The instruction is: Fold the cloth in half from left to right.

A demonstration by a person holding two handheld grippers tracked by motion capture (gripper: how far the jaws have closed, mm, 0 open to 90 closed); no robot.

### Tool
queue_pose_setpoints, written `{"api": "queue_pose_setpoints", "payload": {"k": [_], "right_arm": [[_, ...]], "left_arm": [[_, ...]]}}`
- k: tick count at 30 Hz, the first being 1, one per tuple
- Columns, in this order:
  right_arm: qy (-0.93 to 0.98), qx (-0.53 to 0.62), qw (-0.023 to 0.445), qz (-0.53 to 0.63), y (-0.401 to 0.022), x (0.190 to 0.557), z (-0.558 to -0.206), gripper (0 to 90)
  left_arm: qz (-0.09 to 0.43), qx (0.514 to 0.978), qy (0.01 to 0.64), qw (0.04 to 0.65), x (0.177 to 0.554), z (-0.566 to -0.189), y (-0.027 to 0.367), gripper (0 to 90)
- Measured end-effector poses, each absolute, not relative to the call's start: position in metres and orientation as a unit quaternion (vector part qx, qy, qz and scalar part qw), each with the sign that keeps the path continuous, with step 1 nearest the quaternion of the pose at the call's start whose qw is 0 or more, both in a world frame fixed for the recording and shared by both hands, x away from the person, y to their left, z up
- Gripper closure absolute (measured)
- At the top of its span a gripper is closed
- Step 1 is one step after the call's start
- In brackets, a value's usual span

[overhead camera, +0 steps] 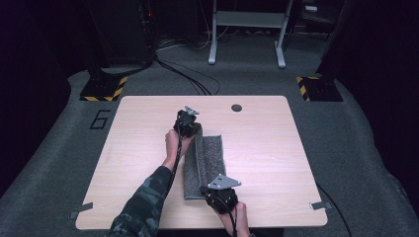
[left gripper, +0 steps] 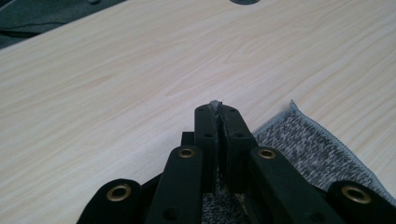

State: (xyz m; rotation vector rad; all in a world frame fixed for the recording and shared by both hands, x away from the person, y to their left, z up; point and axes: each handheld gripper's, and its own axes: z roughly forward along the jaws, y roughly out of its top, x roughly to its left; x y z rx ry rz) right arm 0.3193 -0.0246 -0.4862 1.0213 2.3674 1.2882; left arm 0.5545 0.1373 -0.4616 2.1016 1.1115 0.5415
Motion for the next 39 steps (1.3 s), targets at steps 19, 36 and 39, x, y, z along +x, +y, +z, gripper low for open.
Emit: {"api": "queue_pose_setpoints", "payload": {"k": [19,36,39], "right_arm": [[0.816,0.384,0.127,0.413,-0.051,0.32,-0.496,81.8],[0.792,0.449,0.15,0.386,-0.099,0.331,-0.491,46.4],[0.793,0.451,0.157,0.378,-0.099,0.343,-0.49,39.5]], "left_arm": [[0.18,0.813,0.425,0.354,0.558,-0.474,0.108,60.2],[0.176,0.806,0.424,0.374,0.532,-0.462,0.144,18.4],[0.173,0.813,0.421,0.363,0.521,-0.468,0.153,18.1]]}}
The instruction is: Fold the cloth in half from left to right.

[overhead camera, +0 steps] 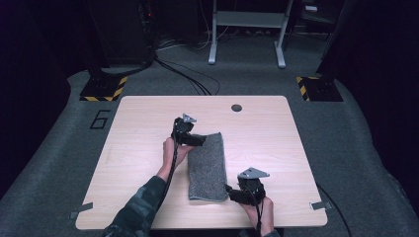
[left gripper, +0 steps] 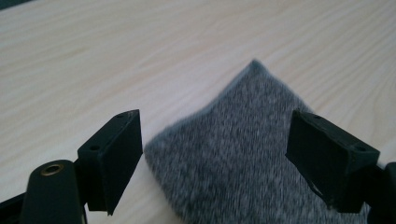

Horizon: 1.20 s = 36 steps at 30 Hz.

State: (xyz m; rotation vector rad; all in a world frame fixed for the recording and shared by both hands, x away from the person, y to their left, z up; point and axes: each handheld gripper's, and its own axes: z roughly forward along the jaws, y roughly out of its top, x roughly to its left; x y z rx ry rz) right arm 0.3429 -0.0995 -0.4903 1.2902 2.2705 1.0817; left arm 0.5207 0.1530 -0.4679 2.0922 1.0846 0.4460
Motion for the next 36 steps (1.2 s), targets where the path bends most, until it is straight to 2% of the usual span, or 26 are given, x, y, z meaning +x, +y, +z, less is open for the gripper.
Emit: {"api": "queue_pose_setpoints", "payload": {"k": [1,6,12,19,24,30,36], "right_arm": [[0.796,0.449,0.156,0.375,-0.099,0.347,-0.491,36.0],[0.811,0.44,0.152,0.354,-0.091,0.362,-0.499,29.2],[0.816,0.446,0.157,0.333,-0.084,0.37,-0.511,27.2],[0.815,0.452,0.164,0.323,-0.082,0.372,-0.519,25.4],[0.811,0.45,0.157,0.339,-0.088,0.376,-0.512,24.9],[0.806,0.453,0.163,0.344,-0.095,0.371,-0.507,24.7],[0.814,0.446,0.166,0.333,-0.091,0.364,-0.513,24.7]], "left_arm": [[0.172,0.813,0.422,0.361,0.516,-0.47,0.156,17.9],[0.162,0.82,0.423,0.351,0.494,-0.482,0.17,17.5],[0.177,0.836,0.412,0.318,0.463,-0.5,0.175,18.3],[0.19,0.838,0.415,0.3,0.475,-0.515,0.173,18.8],[0.183,0.829,0.426,0.314,0.478,-0.509,0.178,16.4],[0.172,0.837,0.4,0.331,0.437,-0.497,0.175,16.0],[0.172,0.854,0.379,0.311,0.395,-0.504,0.172,15.8]]}}
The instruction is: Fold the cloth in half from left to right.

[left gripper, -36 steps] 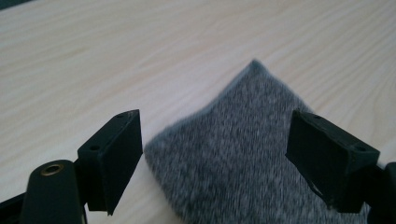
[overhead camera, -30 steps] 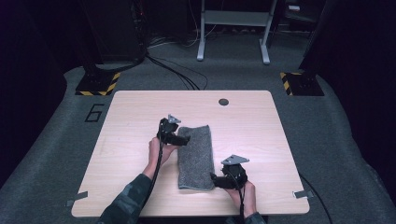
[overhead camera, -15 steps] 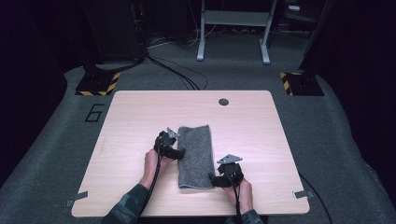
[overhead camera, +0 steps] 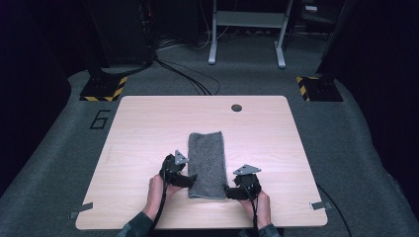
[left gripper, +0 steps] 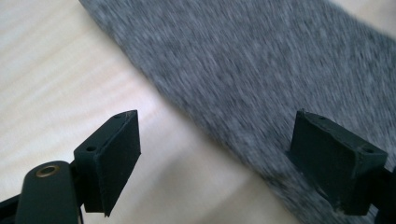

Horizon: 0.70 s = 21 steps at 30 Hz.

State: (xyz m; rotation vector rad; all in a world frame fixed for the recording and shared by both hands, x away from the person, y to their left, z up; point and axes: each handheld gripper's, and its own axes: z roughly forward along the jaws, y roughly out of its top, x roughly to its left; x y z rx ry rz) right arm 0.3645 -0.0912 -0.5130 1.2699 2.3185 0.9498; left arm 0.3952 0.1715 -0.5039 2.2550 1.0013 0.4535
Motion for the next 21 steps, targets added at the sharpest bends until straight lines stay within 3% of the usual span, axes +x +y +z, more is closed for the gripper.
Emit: {"api": "queue_pose_setpoints", "payload": {"k": [14,21], "right_arm": [[0.825,0.43,0.156,0.332,-0.093,0.339,-0.519,25.6],[0.811,0.435,0.158,0.358,-0.104,0.357,-0.499,26.1]], "left_arm": [[0.147,0.859,0.371,0.321,0.359,-0.515,0.179,15.2],[0.152,0.829,0.403,0.357,0.389,-0.494,0.197,15.1]]}}
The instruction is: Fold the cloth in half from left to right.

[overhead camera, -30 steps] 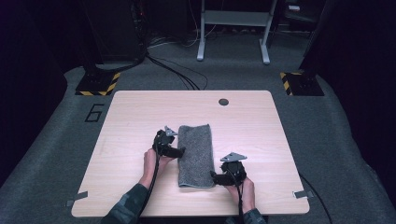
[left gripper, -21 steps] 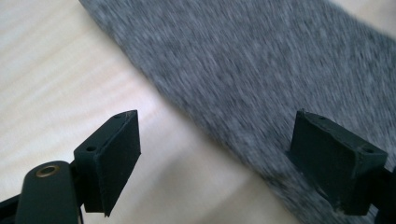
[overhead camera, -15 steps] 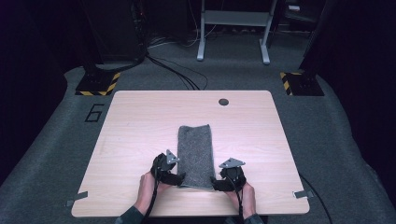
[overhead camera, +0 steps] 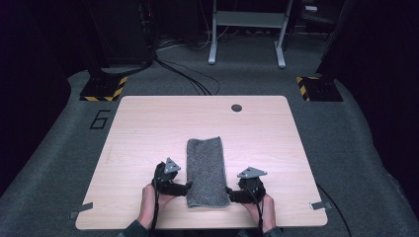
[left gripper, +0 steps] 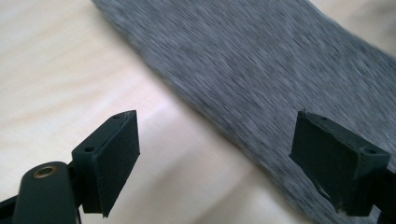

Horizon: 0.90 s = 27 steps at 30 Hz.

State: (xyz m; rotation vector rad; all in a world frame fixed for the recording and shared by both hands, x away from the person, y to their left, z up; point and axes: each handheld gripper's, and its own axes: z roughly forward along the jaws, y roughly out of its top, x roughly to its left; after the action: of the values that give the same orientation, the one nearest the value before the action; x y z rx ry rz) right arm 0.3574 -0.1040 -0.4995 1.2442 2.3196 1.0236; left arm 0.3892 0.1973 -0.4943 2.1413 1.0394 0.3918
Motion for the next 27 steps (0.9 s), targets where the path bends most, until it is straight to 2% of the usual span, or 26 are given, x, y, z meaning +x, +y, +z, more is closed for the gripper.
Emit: {"api": "queue_pose_setpoints", "payload": {"k": [5,14,27], "right_arm": [[0.807,0.437,0.159,0.362,-0.104,0.392,-0.489,26.9],[0.808,0.441,0.163,0.354,-0.089,0.45,-0.484,27.4],[0.809,0.454,0.171,0.331,-0.063,0.511,-0.485,29.3]], "left_arm": [[0.158,0.808,0.437,0.363,0.436,-0.486,0.206,15.2],[0.152,0.789,0.473,0.361,0.479,-0.487,0.206,15.6],[0.155,0.79,0.488,0.338,0.517,-0.495,0.19,18.0]]}}
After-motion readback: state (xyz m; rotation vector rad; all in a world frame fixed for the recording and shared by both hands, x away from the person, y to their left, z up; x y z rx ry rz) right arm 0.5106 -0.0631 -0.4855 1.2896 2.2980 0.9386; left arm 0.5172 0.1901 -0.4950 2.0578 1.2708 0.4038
